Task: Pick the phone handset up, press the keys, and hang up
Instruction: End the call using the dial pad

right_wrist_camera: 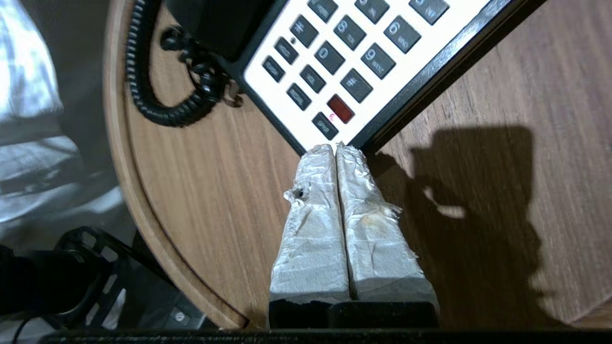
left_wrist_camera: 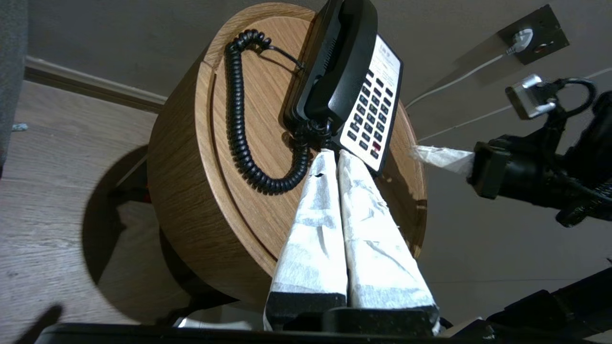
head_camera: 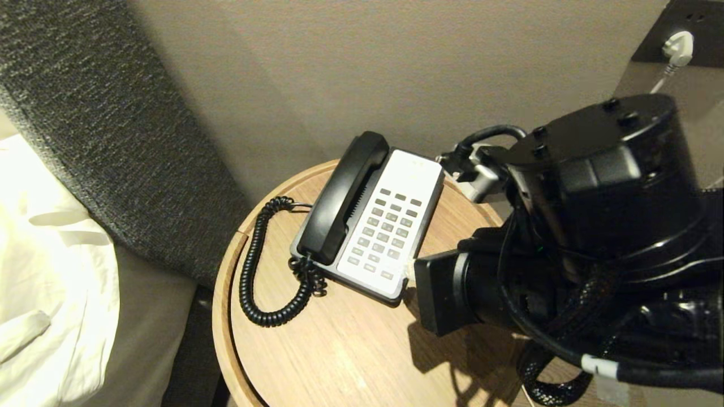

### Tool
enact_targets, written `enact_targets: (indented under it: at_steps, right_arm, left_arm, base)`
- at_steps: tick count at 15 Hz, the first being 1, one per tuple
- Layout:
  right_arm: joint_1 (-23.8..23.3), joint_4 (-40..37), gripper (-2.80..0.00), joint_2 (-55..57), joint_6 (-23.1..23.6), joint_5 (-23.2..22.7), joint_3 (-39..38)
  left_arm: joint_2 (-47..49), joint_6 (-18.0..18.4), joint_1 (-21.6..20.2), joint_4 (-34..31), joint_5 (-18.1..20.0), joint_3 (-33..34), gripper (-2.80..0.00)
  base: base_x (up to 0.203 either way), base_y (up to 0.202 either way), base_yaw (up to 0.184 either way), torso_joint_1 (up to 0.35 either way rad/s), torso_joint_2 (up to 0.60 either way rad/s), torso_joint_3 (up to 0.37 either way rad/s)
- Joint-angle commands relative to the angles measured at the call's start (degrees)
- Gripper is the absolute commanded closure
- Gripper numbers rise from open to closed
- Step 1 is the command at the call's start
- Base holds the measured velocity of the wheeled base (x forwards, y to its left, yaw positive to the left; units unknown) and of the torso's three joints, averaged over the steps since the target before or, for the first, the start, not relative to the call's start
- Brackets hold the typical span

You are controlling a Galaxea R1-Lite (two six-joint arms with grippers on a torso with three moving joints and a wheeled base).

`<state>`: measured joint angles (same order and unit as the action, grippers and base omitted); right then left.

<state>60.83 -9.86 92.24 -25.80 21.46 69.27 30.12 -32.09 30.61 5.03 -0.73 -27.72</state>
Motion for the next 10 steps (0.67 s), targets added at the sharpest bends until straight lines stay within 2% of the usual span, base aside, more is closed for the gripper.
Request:
enact_targets:
  at_steps: [1,10]
  right_arm:
    - [0.1,0.0,0.0,2.6,-0.1,0.2,0.4]
    - [0.0,0.1,0.0,5.1,-0.1,0.7,2.1]
  left_arm:
    - [-0.4,-0.3,0.0,0.1,0.0,0.3,0.0]
    - [-0.9,-0.2,0.0,0.1,0.2,1.2,0.0]
  base:
    - [0.0,0.0,0.0,0.0,0.0,0.0]
    - [0.0,0.0,0.0,0.0,0.0,0.0]
